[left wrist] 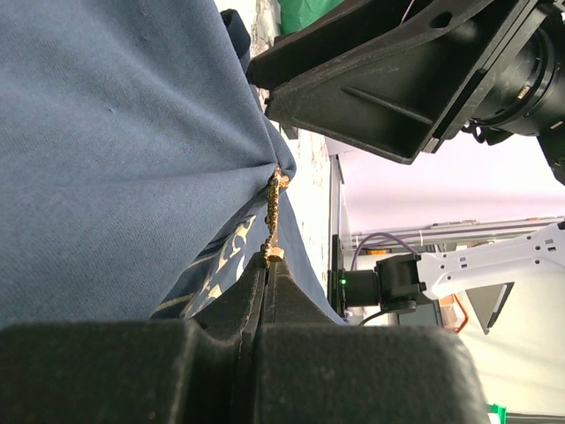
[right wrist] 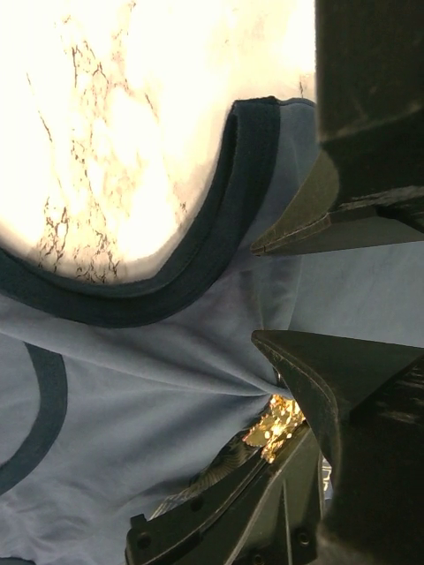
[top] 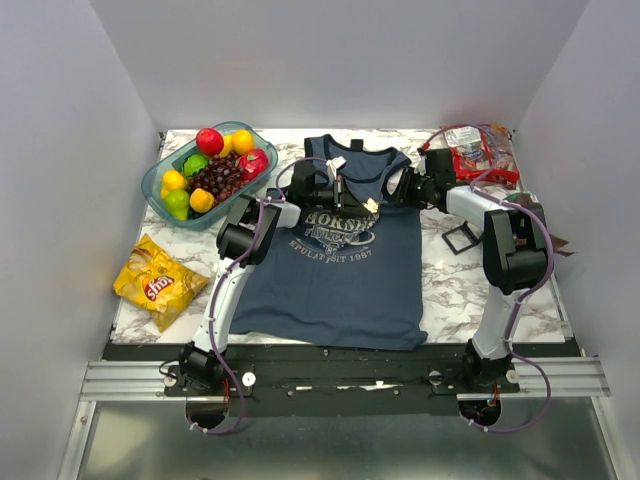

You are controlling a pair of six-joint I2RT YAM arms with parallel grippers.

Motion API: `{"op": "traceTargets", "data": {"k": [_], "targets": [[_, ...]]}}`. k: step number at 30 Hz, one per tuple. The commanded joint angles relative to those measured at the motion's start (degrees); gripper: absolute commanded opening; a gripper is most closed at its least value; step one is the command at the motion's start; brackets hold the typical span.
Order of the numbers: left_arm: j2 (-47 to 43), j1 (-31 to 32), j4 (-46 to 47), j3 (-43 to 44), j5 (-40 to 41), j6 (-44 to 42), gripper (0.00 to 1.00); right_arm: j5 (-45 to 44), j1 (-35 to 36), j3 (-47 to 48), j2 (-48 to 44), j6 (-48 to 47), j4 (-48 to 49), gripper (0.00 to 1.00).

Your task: Pin the brooch onto the clothing

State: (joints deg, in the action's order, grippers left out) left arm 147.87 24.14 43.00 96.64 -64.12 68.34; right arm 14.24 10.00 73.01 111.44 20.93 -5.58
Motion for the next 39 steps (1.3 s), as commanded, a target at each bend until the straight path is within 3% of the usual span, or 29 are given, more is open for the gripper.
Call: {"op": "traceTargets", "data": {"k": [1,22,39], "targets": [[-0.83,0.64,-0.73,1.27,-0.92,-1.19,0.0,-0.79,-0.33,1.34,1.24,-0.45,-1.27,0.47],[-0.39,1.08,-1.08,1.88,-0.92,-1.1,0.0,1.58,0.9,1.96,1.5,-3.26,-1.71,0.47],[-0.39,1.35,-7.05,2.85,0.13,-5.23,0.0,8.08,0.81,-2.44,-1.05,-5.02,4.18,0.47]]}}
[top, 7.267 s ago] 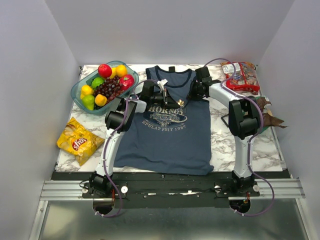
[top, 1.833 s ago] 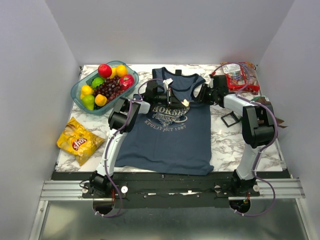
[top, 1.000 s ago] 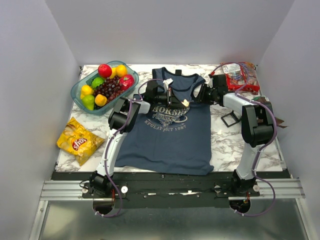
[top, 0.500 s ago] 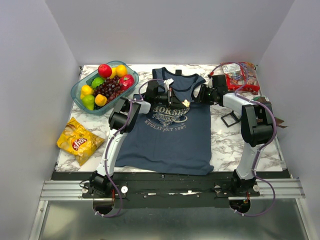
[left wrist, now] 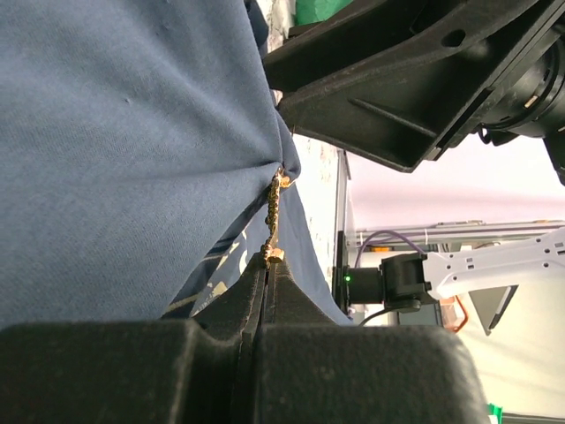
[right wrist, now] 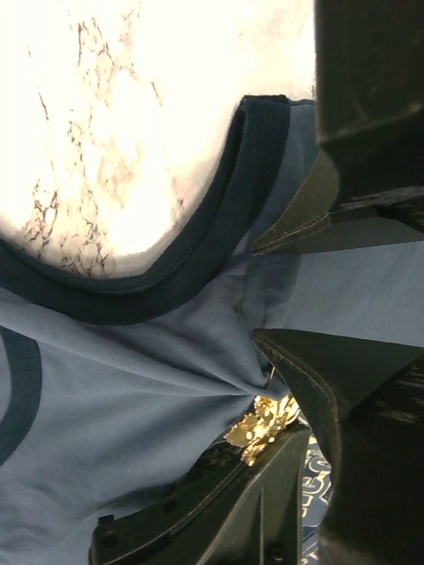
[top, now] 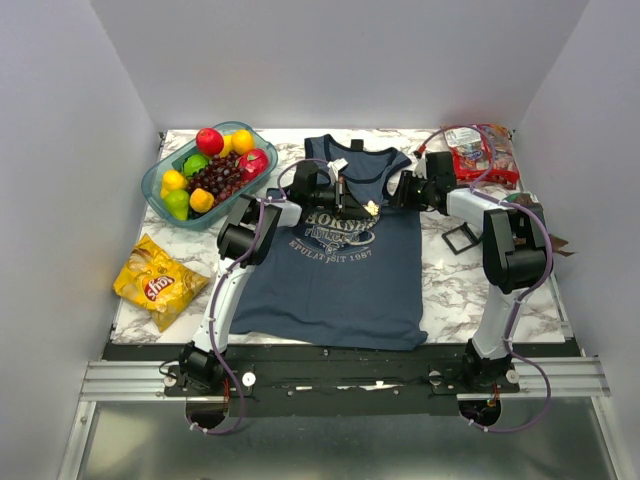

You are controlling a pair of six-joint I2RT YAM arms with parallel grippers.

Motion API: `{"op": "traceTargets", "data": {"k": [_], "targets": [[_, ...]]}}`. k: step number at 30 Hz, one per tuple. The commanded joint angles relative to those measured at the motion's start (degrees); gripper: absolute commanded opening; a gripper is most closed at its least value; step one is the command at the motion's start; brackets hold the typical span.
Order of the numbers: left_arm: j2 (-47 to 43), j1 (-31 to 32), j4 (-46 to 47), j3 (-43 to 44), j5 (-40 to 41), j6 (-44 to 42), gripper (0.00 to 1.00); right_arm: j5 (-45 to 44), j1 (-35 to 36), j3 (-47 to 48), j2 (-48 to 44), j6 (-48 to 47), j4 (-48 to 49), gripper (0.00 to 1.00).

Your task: Pin the brooch onto the clothing

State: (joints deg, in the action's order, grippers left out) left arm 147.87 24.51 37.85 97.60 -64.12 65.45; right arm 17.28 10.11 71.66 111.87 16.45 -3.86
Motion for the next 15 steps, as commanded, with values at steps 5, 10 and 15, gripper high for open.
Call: {"op": "traceTargets", "data": {"k": [5,10,15], "targets": [[-0.83,1.06,-3.13,1.98,0.66,-3.49,0.0,6.71,0.79,-1.52,-1.84,-0.28,3.24,0.47],[-0.83,1.15,-4.8,2.15,1.01,-4.63,0.0,8.21,0.88,-1.7,-1.84,0.16,3.33,0.47],[-0.83,1.15,-5.15,2.07,1.19,-4.89,0.0,9.09,0.97,-1.61,-1.57,0.25,5.0,0.47]]}}
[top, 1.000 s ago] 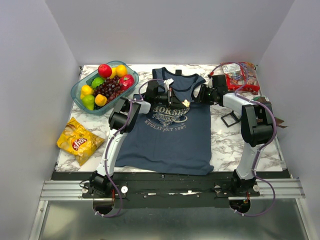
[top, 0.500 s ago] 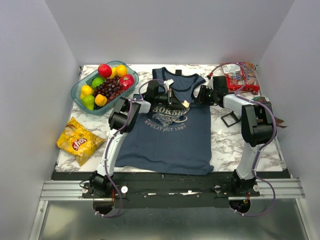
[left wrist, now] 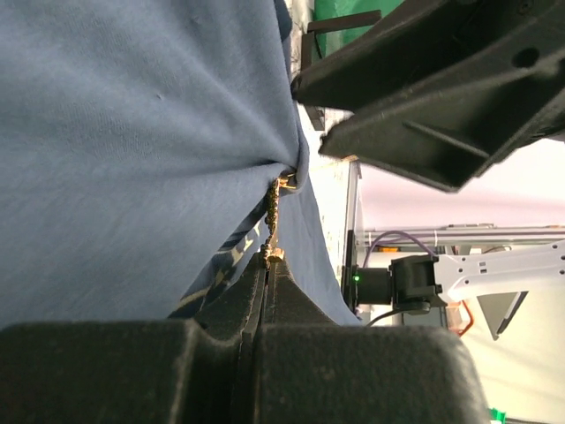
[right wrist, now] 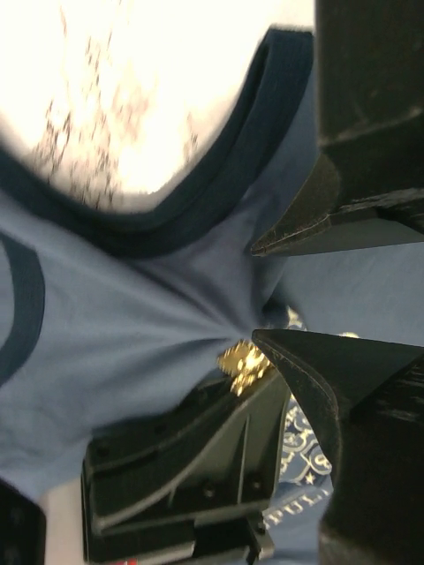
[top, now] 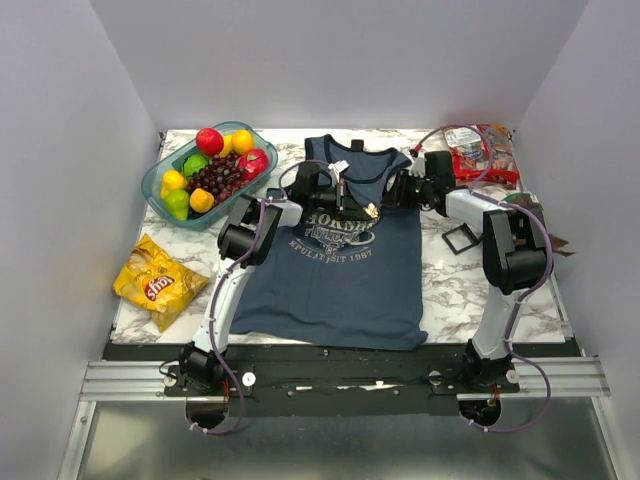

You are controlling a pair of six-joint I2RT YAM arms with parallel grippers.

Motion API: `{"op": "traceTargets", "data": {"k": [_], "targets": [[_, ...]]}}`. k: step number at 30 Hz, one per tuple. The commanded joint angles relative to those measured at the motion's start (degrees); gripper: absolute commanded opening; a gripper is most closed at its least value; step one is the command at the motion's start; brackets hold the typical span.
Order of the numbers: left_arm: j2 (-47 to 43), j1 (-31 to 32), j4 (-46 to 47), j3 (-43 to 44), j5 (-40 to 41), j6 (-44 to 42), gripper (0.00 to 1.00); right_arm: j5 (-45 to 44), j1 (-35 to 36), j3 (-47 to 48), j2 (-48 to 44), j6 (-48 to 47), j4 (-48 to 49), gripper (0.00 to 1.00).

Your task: Pin the brooch onto the clothing

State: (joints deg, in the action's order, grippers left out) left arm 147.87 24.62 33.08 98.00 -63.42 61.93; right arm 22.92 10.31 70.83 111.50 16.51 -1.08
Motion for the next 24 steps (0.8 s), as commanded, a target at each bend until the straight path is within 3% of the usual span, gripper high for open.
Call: {"op": "traceTargets", "data": {"k": [1,24], "targets": [[-0.92,1.04,-0.39,1.76,0.49,-1.37,0.0,3.45,0.86,-0.69,-1.03,0.19,2.31,0.46],[-1.18,1.22,1.54,1.76,1.63,-0.06,0.0,3.01,2.79,-4.29,0.56,5.19,6.79,0.45]]}}
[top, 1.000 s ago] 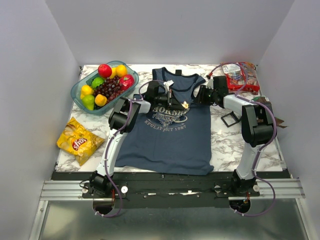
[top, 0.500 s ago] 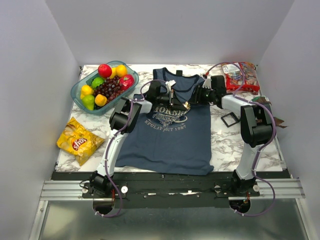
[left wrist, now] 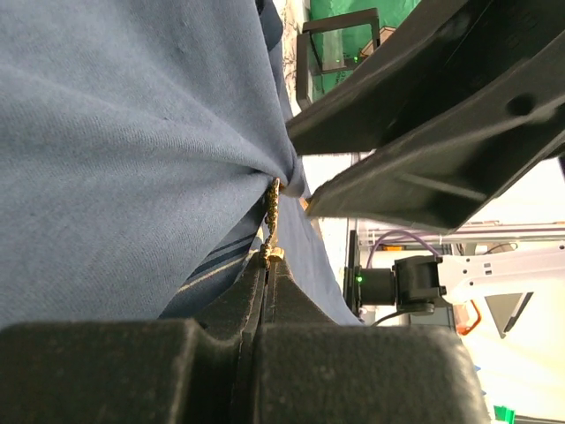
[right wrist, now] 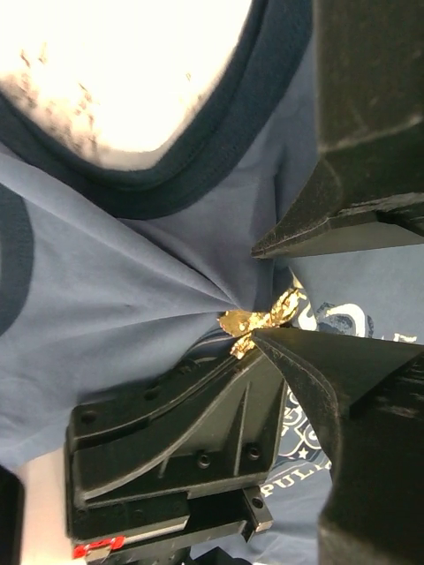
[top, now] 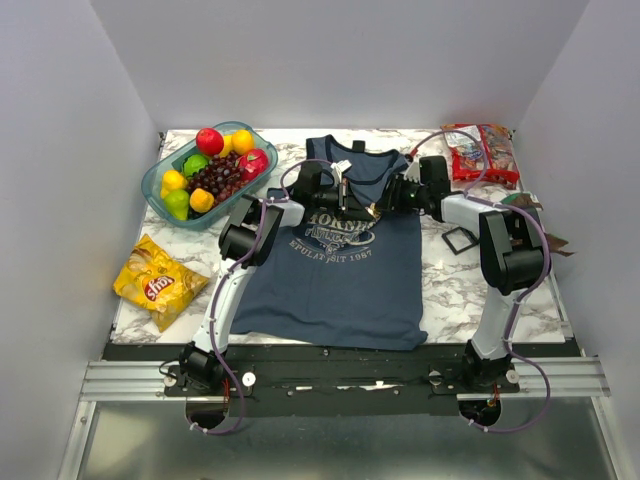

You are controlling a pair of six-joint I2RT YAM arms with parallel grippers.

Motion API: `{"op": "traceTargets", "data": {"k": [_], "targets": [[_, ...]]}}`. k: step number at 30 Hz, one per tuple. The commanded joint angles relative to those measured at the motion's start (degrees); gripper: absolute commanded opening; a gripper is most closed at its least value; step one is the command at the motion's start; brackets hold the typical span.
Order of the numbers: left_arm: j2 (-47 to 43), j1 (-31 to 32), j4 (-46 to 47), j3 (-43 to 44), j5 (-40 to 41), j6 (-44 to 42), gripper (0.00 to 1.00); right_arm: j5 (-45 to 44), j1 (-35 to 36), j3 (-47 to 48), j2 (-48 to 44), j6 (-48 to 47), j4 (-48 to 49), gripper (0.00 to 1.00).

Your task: Pin the brooch onto the clothing

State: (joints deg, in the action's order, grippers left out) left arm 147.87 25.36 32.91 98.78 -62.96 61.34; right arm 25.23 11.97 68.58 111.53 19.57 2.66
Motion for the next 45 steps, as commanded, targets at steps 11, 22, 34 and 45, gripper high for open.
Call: {"op": "traceTargets", "data": {"k": [11,22,34,45], "targets": [[-1.01,0.65,3.22,0.27,0.65,1.5,0.0,-1.94,2.36,-3.89,0.89,4.24,6.3,0.45],[-1.27,1.09,9.28,-1.22,-0.06,4.92,0.0,-5.98,3.15,-7.58,-0.61,7.93,12.02,0.45],[-1.97,1.44,11.48,-4.03,-0.06,5.54,0.0,-11.61,3.76,-11.71,-2.45,12.24,18.52,0.41],[-2.5,2.06,18.76,-6.41,-0.15,10.29,0.0,-15.21,4.38,-14.43,-3.85,14.7,22.91,0.42]]}}
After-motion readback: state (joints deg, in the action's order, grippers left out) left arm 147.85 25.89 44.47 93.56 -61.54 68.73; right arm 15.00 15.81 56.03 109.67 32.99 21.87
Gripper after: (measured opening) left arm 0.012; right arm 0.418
